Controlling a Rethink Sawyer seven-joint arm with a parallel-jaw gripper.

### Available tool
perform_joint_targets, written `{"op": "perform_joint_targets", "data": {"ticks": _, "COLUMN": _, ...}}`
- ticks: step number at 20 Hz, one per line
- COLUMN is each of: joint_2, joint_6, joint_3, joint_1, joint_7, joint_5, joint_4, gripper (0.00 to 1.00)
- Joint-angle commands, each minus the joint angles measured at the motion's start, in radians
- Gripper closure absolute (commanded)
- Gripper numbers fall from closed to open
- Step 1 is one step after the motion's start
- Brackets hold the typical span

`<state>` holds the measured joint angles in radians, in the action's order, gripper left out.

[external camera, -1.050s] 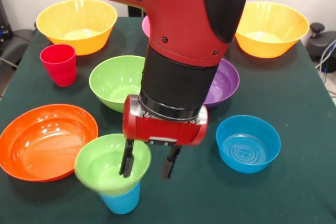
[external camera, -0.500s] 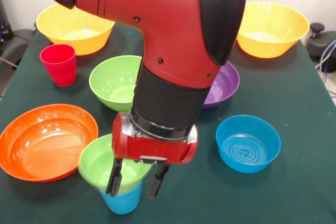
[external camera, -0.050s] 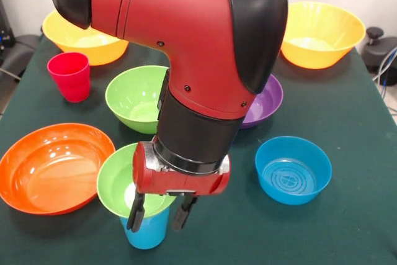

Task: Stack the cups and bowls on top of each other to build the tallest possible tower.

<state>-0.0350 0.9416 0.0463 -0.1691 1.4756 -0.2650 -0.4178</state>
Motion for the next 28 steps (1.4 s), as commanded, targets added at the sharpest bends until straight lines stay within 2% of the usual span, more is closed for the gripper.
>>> {"op": "perform_joint_targets", "data": {"ticks": 1, "joint_2": -0.015, "joint_6": 0.13, "joint_3": -0.054, "joint_1": 0.018, "joint_7": -0.268, "joint_5": -0.03, "joint_4": -0.062, "gripper": 0.0}}
{"op": "perform_joint_targets", "data": {"ticks": 9, "joint_2": -0.09, "joint_6": 0.164, "joint_3": -0.06, "joint_1": 0.03, "joint_7": -0.268, "joint_5": 0.002, "joint_4": -0.136, "gripper": 0.0}}
{"op": "perform_joint_targets", "data": {"ticks": 13, "joint_2": -0.058, "joint_6": 0.169, "joint_3": -0.094, "joint_1": 0.032, "joint_7": -0.262, "joint_5": 0.013, "joint_4": -0.082, "gripper": 0.0}}
{"op": "perform_joint_targets", "data": {"ticks": 28, "joint_2": -0.119, "joint_6": 0.114, "joint_3": -0.114, "joint_1": 0.036, "joint_7": -0.237, "joint_5": 0.047, "joint_4": -0.181, "gripper": 0.0}}
